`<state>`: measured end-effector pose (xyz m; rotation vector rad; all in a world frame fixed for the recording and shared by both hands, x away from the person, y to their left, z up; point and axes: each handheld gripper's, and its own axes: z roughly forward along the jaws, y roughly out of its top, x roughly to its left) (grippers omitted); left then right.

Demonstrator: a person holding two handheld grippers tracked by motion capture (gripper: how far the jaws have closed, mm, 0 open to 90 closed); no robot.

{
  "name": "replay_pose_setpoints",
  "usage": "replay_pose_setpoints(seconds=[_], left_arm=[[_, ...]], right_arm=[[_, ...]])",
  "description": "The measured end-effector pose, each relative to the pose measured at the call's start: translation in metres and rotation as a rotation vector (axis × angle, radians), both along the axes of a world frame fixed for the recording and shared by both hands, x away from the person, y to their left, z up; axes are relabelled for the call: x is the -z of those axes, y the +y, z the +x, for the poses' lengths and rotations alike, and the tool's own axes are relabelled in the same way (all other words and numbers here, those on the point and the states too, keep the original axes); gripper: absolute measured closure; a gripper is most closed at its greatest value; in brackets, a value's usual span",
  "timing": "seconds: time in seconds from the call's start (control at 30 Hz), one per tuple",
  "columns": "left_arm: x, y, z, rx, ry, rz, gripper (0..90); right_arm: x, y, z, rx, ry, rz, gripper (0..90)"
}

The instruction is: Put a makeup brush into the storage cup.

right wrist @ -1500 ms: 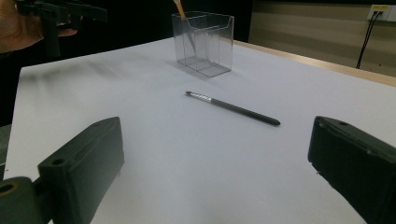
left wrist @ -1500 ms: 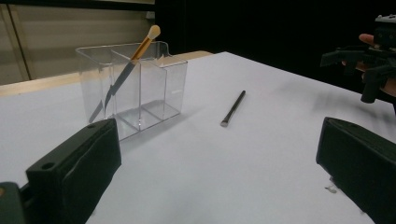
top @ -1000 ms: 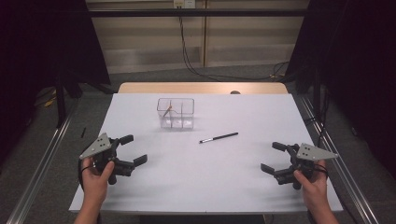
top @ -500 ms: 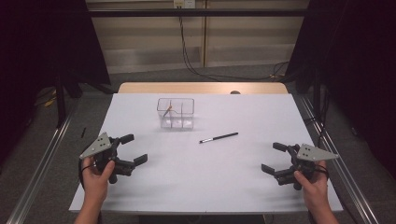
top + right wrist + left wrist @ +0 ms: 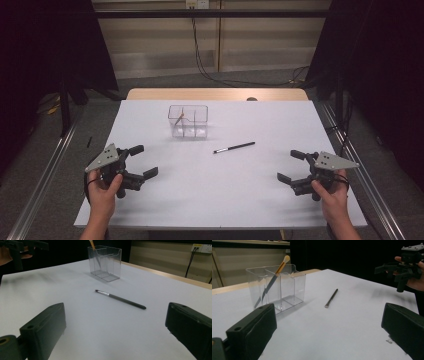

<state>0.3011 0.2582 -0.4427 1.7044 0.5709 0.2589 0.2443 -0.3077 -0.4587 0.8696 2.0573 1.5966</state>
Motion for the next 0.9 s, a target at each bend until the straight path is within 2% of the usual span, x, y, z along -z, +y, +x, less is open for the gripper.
replay_pose_setpoints(seconds=[0.23,0.4,0.67,0.9], left_arm=[[-0.001,-0.002,-0.003,-0.003,-0.004,0.015,0.0],[-0.004,0.0,-0.005,-0.011,-0.013,0.003,0.0],[-0.002,0.0,-0.008,-0.018,-0.004,0.01,0.0],[-0.003,0.004,-0.01,-0.032,-0.008,0.012,0.0]], right_arm=[[-0.001,0.003,0.01,0.003,-0.004,-0.013,2.6],[-0.002,0.009,0.018,-0.006,-0.006,-0.02,2.6],[-0.002,0.017,0.032,-0.023,-0.001,-0.029,2.6],[-0.002,0.021,0.046,-0.017,0.001,-0.013,2.7]])
